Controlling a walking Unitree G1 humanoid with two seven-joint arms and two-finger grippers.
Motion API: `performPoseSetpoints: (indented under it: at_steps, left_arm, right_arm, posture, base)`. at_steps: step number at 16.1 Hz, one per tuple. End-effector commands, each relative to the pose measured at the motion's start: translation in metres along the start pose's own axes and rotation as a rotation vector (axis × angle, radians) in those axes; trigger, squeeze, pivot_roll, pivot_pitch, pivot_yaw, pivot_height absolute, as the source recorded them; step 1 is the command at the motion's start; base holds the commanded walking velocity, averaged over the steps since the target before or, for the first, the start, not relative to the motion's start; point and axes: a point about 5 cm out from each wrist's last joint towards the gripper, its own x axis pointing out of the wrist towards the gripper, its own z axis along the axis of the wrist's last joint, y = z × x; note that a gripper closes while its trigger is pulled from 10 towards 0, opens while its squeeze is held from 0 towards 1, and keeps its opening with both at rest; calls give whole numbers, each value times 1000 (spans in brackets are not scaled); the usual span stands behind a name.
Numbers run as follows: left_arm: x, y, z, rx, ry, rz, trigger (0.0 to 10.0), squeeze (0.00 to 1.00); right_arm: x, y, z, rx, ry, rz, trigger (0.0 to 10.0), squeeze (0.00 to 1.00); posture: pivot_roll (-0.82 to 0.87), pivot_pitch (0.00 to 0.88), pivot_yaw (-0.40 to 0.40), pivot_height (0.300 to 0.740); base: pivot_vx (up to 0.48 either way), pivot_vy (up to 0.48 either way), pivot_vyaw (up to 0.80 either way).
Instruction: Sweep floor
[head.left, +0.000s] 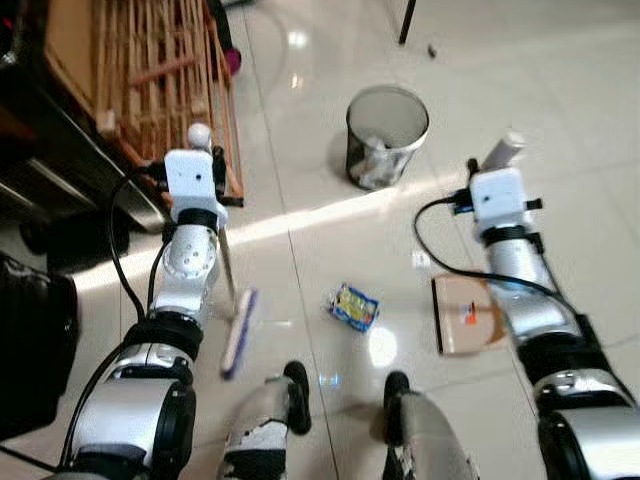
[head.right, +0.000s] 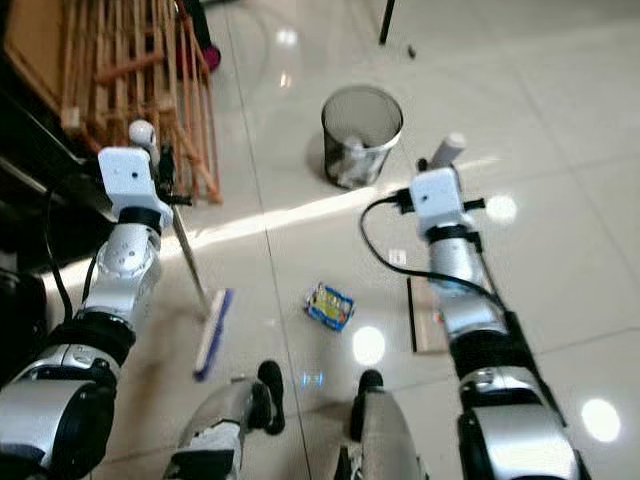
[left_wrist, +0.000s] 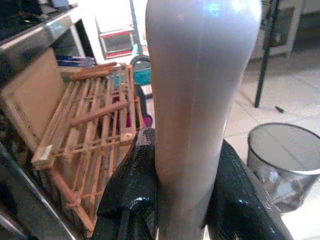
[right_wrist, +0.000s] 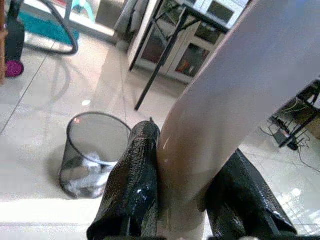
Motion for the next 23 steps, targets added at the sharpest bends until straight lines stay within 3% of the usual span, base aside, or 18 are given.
performPoseSetpoints:
  at_steps: [1,3,8,11,16,23]
  left_arm:
    - [-6,-6,-4,3,-11,-34,10000,0]
    - [-6,-19,-2,-19,-33,-62,10000,0]
    - [-8,-38,2,-103,-66,-102,10000,0]
    - [-9,-43,6,-127,-93,-109,10000,0]
    - [1,-50,16,-165,-107,-126,10000,0]
    - [3,-82,38,-440,-155,-253,10000,0]
  right_arm:
    - [-10,14,-6,25,11,14,10000,0]
    - [-19,29,-5,79,-1,-1,10000,0]
    - [-30,39,10,245,-50,-101,10000,0]
    - [-39,42,17,265,-79,-101,10000,0]
    - [-38,45,10,242,-28,-80,10000,0]
    - [-45,65,12,320,24,-33,10000,0]
  posture:
    - [111,456,76,740]
    - [110,454,77,740]
    - [73,409,71,740]
    - [58,382,69,740]
    - [81,395,68,740]
    - [87,360,82,740]
  base:
    - [0,0,0]
    - [0,0,0]
    - [0,0,0]
    - [0,0,0]
    - [0,0,0]
    - [0,0,0]
